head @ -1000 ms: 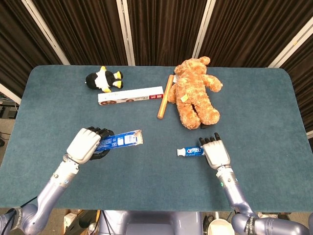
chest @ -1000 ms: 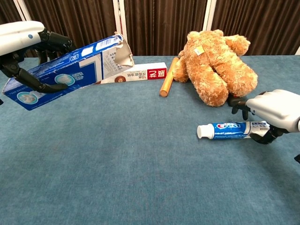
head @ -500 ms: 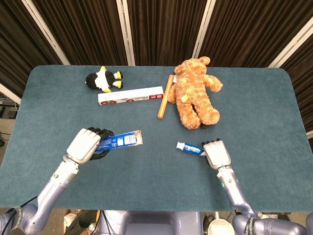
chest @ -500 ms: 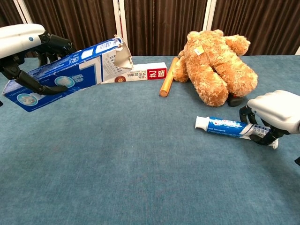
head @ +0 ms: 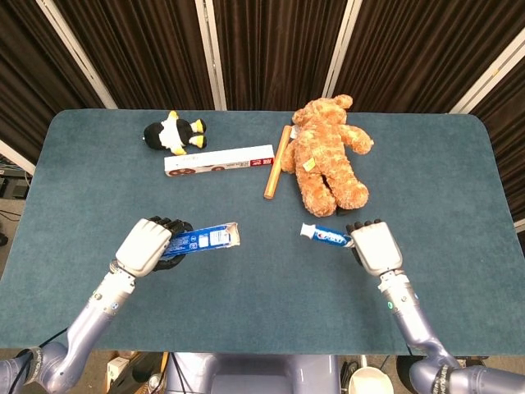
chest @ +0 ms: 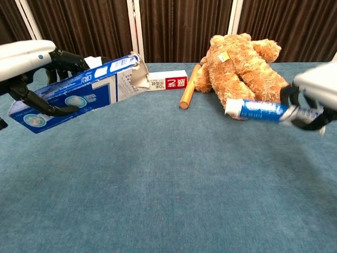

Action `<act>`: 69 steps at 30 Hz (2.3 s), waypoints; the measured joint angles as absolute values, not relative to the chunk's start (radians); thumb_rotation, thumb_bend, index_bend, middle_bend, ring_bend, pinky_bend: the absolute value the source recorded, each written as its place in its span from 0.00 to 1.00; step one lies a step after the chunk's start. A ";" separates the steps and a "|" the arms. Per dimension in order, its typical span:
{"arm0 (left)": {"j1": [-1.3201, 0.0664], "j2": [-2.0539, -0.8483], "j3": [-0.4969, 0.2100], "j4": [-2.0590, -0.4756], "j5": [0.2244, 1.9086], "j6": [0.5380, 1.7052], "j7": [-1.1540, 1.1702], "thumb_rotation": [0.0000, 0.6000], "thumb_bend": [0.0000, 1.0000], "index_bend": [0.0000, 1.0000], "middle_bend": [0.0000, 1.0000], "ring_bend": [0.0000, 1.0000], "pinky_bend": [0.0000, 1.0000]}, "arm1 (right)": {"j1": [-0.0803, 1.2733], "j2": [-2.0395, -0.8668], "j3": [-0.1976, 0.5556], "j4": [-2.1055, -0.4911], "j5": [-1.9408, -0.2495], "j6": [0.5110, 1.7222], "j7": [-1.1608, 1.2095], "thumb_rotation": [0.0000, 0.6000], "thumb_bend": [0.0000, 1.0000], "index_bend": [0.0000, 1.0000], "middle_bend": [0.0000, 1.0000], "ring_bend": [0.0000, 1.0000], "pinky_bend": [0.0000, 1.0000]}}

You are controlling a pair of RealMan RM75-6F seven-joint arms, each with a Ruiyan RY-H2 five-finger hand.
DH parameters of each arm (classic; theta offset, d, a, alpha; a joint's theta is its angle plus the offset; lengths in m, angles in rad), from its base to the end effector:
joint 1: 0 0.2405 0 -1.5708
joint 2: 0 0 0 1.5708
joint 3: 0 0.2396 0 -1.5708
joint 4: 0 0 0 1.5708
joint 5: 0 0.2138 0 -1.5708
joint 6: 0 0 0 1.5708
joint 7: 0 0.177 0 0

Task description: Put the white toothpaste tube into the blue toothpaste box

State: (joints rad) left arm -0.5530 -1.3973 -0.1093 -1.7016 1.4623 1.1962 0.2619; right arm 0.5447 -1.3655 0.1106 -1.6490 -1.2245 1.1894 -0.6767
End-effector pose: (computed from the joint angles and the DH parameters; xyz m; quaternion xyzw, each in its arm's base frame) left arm -0.1218 0.3022 0.0235 -0.7270 -0.3183 -0.4625 0.3953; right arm -0.1792 -0.3247 0.0374 0.7476 -0.2397 0.2961 0.5441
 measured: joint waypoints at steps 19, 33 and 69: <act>-0.621 -1.736 -0.151 -1.403 1.569 1.284 0.134 1.00 0.45 0.39 0.56 0.51 0.53 | 0.597 -1.049 0.216 -1.875 -1.391 1.224 -0.665 1.00 0.41 0.75 0.74 0.73 0.57; -0.673 -1.865 -0.186 -1.204 1.621 1.361 -0.007 1.00 0.45 0.38 0.55 0.50 0.53 | 0.616 -1.030 0.233 -1.837 -1.472 1.251 -0.707 1.00 0.40 0.75 0.74 0.73 0.57; -0.735 -1.834 -0.247 -1.230 1.523 1.295 0.034 1.00 0.45 0.38 0.55 0.50 0.53 | 0.648 -0.988 0.234 -1.761 -1.643 1.251 -0.830 1.00 0.41 0.75 0.74 0.73 0.57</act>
